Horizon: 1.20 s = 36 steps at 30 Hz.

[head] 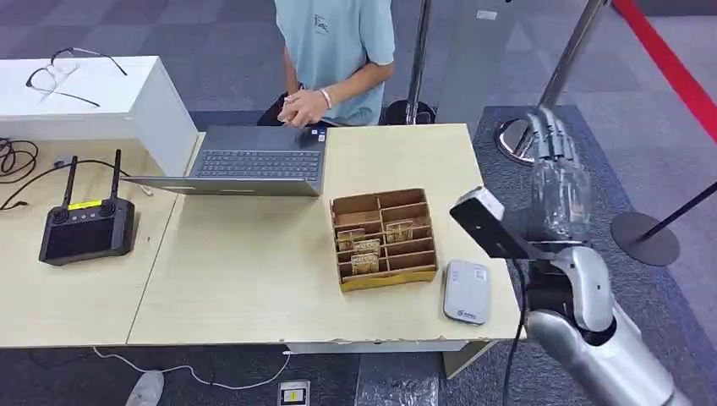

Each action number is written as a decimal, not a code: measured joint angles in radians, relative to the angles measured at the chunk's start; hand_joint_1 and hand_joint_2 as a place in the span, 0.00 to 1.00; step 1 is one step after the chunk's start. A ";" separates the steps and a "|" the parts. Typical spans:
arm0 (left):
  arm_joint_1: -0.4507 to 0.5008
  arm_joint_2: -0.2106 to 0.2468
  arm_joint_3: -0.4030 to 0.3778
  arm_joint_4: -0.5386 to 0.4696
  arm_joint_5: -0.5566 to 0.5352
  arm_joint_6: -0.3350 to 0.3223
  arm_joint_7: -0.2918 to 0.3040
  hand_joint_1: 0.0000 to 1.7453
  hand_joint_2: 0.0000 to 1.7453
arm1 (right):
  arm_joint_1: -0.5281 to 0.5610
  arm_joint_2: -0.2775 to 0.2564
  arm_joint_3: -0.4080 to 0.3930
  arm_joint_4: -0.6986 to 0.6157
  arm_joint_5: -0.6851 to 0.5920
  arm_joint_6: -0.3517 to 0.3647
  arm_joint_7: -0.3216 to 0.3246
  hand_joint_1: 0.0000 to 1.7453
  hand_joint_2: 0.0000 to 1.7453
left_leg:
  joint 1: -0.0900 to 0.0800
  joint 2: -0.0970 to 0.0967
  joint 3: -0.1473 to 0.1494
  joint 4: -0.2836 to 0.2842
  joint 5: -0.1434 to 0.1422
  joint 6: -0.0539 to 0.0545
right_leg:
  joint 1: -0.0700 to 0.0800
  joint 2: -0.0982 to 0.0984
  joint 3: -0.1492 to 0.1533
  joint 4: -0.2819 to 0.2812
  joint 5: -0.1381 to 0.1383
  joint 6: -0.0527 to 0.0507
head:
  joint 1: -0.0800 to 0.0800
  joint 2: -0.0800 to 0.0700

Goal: Pass the card to the sensor for recognition and then transmit it.

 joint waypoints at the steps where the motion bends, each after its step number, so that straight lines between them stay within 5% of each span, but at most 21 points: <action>1: -0.001 0.000 0.001 0.000 0.000 0.000 0.000 0.00 1.00 | 0.021 -0.009 -0.022 -0.011 -0.006 -0.006 0.002 0.00 1.00 | 0.000 0.000 0.000 0.000 0.000 0.000 | 0.000 0.000 0.000 0.000 0.000 0.000 | 0.000 0.000; 9: -0.001 0.003 0.002 0.000 0.000 0.003 0.002 0.00 1.00 | 0.188 -0.063 -0.179 -0.067 -0.026 -0.045 -0.005 0.00 1.00 | 0.000 0.000 0.000 0.000 0.000 0.000 | 0.000 0.000 0.000 0.000 0.000 0.000 | 0.000 0.000; 19: -0.002 0.007 0.004 0.000 0.009 0.006 -0.010 0.00 1.00 | 0.298 -0.073 -0.282 -0.103 -0.043 -0.072 -0.048 0.00 1.00 | 0.000 0.000 0.000 -0.001 0.000 0.000 | 0.000 0.000 0.000 0.000 0.000 0.000 | 0.000 0.000; 36: -0.008 0.007 0.020 0.000 0.006 0.001 -0.006 0.00 1.00 | 0.200 -0.010 -0.167 -0.120 -0.068 0.074 -0.166 0.00 1.00 | 0.000 0.001 0.000 -0.001 0.000 0.000 | 0.001 0.000 0.001 0.000 0.000 0.000 | 0.000 0.000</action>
